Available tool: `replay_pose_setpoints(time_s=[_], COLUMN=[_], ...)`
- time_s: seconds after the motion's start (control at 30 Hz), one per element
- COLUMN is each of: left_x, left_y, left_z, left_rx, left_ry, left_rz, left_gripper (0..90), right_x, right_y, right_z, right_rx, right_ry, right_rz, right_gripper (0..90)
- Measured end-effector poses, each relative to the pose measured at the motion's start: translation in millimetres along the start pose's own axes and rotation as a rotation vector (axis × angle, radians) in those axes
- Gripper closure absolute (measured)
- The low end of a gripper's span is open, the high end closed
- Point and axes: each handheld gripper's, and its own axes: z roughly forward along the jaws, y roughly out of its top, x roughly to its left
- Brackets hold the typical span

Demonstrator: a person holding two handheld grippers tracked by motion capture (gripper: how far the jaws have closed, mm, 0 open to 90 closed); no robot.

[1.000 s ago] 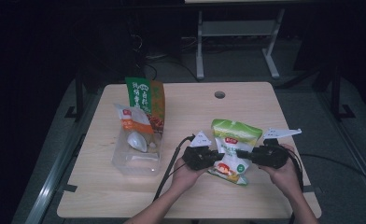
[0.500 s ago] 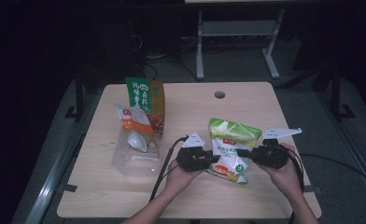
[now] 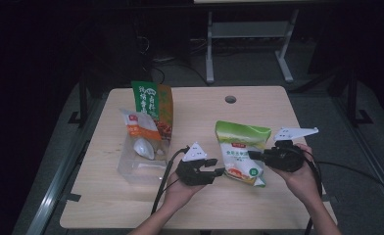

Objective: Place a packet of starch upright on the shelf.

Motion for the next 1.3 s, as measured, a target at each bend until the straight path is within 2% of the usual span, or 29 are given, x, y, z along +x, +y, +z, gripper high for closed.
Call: replay_pose_setpoints(time_s=[0.07, 0.2, 0.37, 0.4, 0.63, 0.87, 1.03, 1.13, 1.2, 1.27, 1.3], left_x=[-1.9, -7.0, -11.8, -12.1, -19.3, -22.9, -24.7, -25.9, -27.7, -28.0, -27.8], left_y=[-2.0, -7.5, -16.3, -18.0, -29.6, -38.0, -39.8, -41.9, -43.9, -45.2, -45.6], left_z=[-5.0, -12.8, -22.3, -24.1, -30.9, -35.9, -40.3, -43.4, -43.4, -43.9, -44.3], left_rx=[-0.005, -0.003, 0.018, 0.022, 0.022, 0.024, 0.026, 0.039, 0.034, 0.034, 0.034], left_ry=[0.002, -0.004, -0.015, -0.016, -0.022, -0.035, -0.049, -0.055, -0.061, -0.054, -0.051], left_rz=[0.021, 0.04, 0.047, 0.059, 0.068, 0.059, 0.064, 0.063, 0.046, 0.053, 0.056], left_gripper=[55.2, 54.9, 53.6, 53.4, 51.4, 49.7, 49.3, 49.2, 48.8, 47.8, 46.7], right_x=[1.9, 6.5, 12.7, 14.3, 26.3, 40.8, 56.1, 64.6, 69.1, 73.9, 76.9], right_y=[4.4, 15.3, 32.2, 35.3, 56.7, 77.3, 94.4, 102.7, 107.0, 111.2, 114.6], right_z=[0.4, 4.8, 13.6, 15.7, 28.8, 43.2, 55.8, 61.8, 64.9, 67.7, 70.5], right_rx=[0.007, 0.005, -0.002, -0.005, -0.016, -0.02, -0.019, -0.027, -0.027, -0.022, -0.027], right_ry=[-0.004, -0.015, 0.004, 0.009, 0.04, 0.082, 0.11, 0.133, 0.14, 0.149, 0.153], right_rz=[0.003, -0.021, -0.038, -0.039, -0.071, -0.101, -0.147, -0.153, -0.16, -0.166, -0.191], right_gripper=[89.5, 89.5, 89.5, 89.5, 89.5, 89.5, 89.5, 89.5, 89.5, 89.5, 89.5])
